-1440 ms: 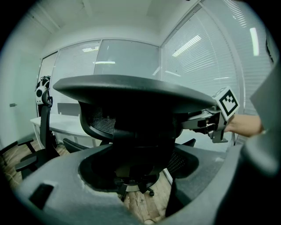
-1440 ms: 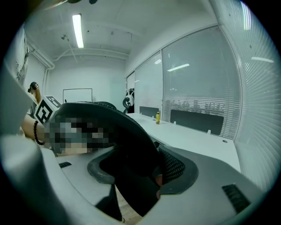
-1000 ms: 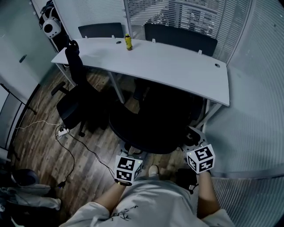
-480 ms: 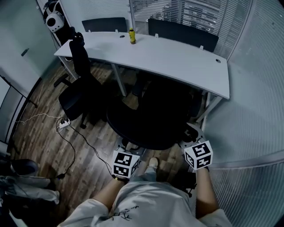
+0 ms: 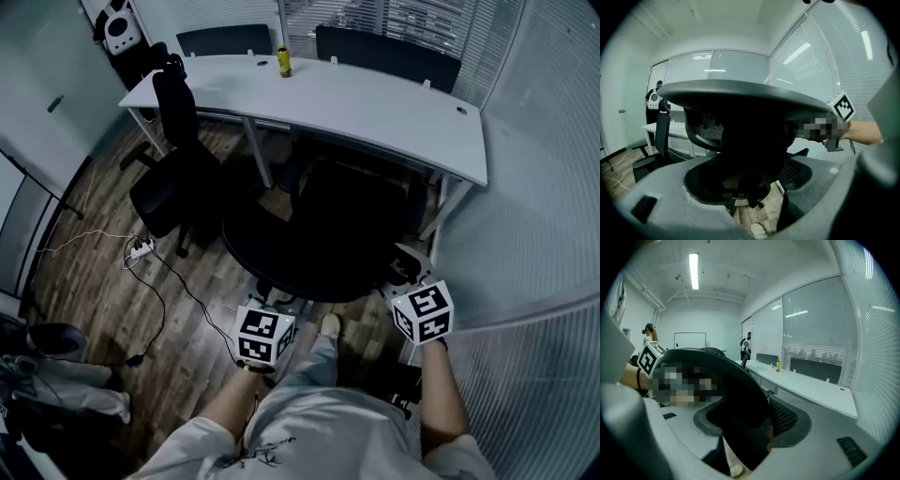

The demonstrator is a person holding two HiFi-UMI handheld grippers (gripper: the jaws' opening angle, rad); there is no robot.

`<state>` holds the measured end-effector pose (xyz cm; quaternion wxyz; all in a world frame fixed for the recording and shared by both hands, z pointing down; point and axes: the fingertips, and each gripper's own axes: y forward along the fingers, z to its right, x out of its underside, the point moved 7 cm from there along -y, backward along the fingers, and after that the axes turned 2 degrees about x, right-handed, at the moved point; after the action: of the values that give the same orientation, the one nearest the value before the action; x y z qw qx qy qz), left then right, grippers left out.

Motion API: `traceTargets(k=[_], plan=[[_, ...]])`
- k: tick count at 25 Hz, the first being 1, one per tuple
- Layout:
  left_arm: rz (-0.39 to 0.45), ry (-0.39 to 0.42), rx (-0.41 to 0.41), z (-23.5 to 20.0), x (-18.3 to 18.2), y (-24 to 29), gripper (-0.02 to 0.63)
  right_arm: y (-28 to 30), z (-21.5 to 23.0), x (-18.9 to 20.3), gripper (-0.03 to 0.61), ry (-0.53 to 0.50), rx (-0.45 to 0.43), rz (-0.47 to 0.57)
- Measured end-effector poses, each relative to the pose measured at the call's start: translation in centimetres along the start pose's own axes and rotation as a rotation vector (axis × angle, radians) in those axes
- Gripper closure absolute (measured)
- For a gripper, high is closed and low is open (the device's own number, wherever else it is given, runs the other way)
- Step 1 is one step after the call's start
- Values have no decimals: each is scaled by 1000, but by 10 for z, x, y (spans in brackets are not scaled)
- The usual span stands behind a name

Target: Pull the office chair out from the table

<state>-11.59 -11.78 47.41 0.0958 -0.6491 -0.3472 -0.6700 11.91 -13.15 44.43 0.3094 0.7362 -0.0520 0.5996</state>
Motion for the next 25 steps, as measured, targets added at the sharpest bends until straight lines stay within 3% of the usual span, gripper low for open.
traceTargets(k=[25], plan=[[10, -14, -26, 11, 52, -115, 290, -52, -109, 25, 350, -1, -29, 7]])
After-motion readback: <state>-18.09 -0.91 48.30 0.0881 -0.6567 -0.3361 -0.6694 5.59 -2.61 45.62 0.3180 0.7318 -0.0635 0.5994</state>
